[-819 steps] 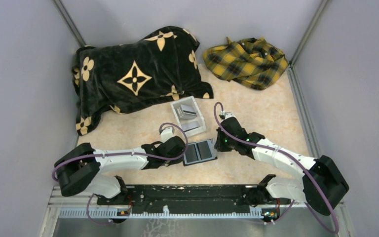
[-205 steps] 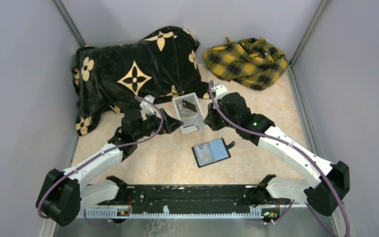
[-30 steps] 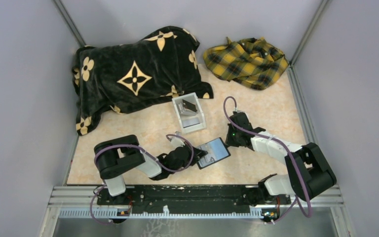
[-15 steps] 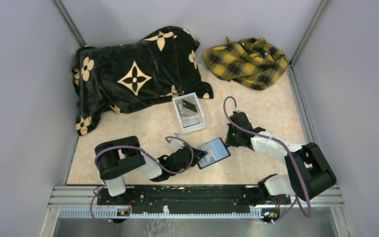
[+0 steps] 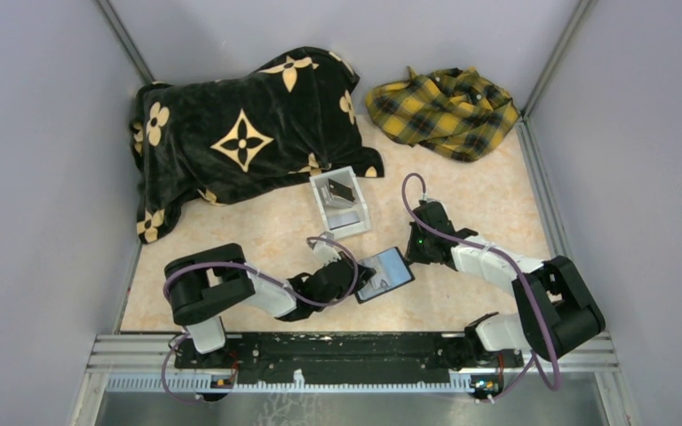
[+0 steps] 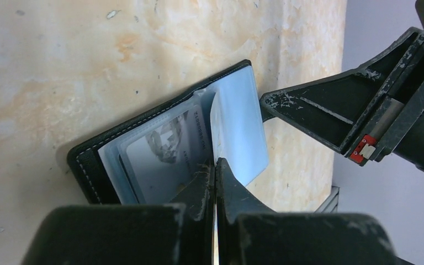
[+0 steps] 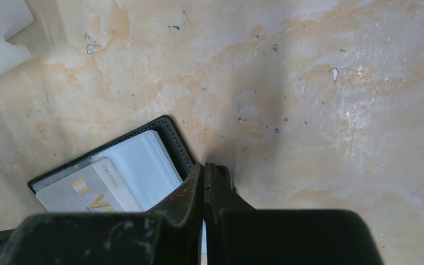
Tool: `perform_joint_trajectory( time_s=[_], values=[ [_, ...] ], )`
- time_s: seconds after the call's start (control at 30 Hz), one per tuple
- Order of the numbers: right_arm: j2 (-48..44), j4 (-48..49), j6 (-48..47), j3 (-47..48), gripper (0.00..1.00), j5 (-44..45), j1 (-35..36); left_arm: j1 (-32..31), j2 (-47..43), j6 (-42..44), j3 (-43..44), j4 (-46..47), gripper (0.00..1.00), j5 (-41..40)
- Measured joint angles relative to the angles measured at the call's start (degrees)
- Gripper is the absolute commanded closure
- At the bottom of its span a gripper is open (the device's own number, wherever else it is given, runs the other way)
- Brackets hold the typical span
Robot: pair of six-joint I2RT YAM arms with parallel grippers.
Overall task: Put the credit cards into the card holder
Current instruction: Insert the credit card into the card holder.
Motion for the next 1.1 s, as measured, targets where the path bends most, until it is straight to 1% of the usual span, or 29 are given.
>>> perform_joint_trajectory(
  time_s=[0.23,0.43,0.5,0.63,0.7,0.83,0.93,1.0,1.1],
  values=[
    [0.0,0.0,0.0,0.0,1.00,0.0,0.0,-0.1,-0.1,4.1,3.1,-4.2,1.00,0.1],
    [0.0,-0.1,0.0,0.0,1.00,0.0,0.0,-0.1,-0.1,5.1,3.6,-4.8,1.00,0.8],
    [0.0,-0.1,0.0,0.0,1.00,-0.1,0.0,-0.1,0.0,5.4,4.3,-5.7,0.95,1.1],
    [0.2,-0.1,0.0,0.1,1.00,-0.3,0.0,-0.2,0.0,5.6,7.4,-11.1,0.83,1.6],
    [0.2,0.0,0.0,0.1,1.00,-0.4,0.0,-0.3,0.0,5.7,9.0,-14.4,0.71,1.6],
    [1.1,1.3,0.0,0.4,1.00,-1.0,0.0,-0.6,0.0,5.9,12.0,-21.3,0.52,2.4],
    [1.4,1.8,0.0,0.5,1.00,-1.4,0.0,-0.8,-0.2,6.3,14.8,-25.5,0.41,3.4],
    [1.4,1.8,0.0,0.5,1.00,-1.4,0.0,-0.9,-0.3,6.4,15.9,-27.4,0.36,3.9],
    [1.4,1.8,0.1,0.5,1.00,-1.4,0.0,-1.2,-1.2,6.2,16.5,-29.6,0.35,4.2]
  ],
)
